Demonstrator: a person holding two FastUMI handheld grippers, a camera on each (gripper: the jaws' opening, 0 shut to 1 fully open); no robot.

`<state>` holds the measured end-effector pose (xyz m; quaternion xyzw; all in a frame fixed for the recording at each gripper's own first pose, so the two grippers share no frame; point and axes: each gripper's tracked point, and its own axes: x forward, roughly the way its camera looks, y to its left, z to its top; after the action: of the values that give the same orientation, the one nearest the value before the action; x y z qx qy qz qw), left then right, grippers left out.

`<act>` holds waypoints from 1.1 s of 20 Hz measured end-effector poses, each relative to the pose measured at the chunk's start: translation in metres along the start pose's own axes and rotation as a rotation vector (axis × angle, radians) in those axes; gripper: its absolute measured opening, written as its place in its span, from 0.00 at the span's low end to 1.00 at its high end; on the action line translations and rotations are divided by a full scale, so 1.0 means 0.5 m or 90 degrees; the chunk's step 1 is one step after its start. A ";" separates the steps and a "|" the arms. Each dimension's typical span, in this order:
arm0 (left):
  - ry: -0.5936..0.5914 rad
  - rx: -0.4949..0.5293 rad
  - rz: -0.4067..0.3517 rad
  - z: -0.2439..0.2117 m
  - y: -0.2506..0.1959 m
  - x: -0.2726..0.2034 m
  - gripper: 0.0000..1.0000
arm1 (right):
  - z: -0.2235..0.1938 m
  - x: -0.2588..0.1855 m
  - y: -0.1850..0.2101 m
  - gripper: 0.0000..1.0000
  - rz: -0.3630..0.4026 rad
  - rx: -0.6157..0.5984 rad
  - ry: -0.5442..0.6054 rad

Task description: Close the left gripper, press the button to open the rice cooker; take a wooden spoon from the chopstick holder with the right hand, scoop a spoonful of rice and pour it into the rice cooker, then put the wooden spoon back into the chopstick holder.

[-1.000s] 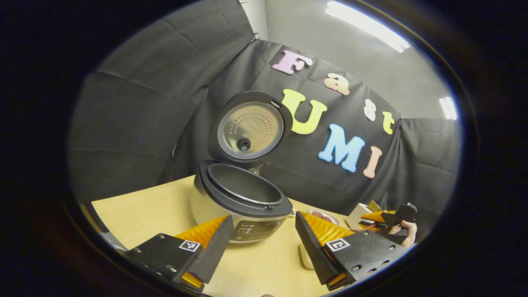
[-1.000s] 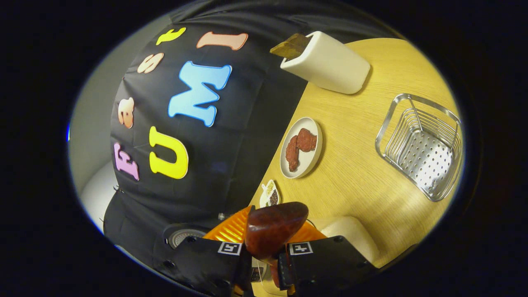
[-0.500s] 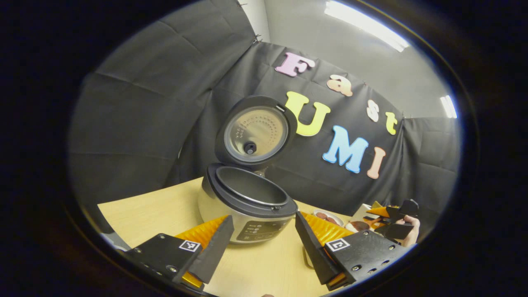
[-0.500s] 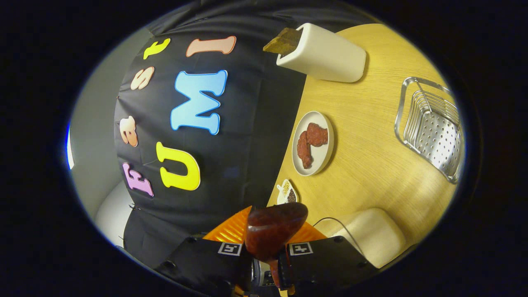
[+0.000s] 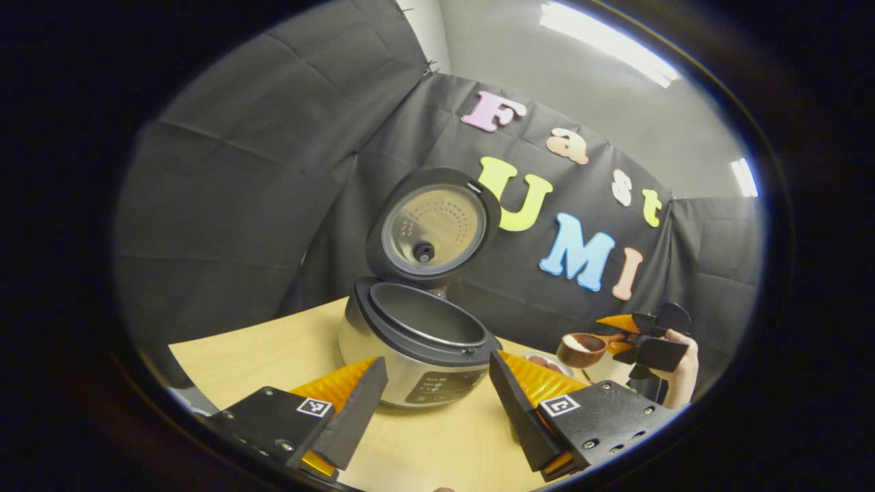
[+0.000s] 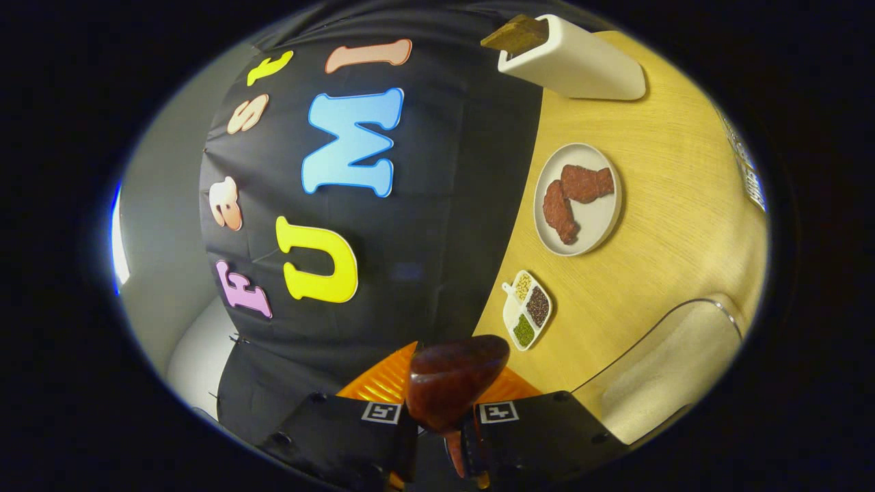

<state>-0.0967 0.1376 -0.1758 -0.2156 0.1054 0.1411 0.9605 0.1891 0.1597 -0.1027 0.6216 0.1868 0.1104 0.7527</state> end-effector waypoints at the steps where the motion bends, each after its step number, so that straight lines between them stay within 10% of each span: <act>1: 0.000 -0.002 0.003 0.003 0.007 0.002 0.94 | -0.019 0.013 0.015 0.27 0.006 0.001 0.008; 12: -0.030 0.004 0.047 0.049 0.097 -0.012 0.93 | -0.231 0.174 0.144 0.27 0.043 -0.053 0.093; 22: -0.035 0.007 0.071 0.051 0.148 -0.010 0.93 | -0.347 0.297 0.172 0.27 0.014 -0.269 0.114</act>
<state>-0.1212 0.2117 -0.1804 -0.1999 0.0919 0.2000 0.9548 0.2568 0.3916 -0.0676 0.4396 0.2184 0.2100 0.8455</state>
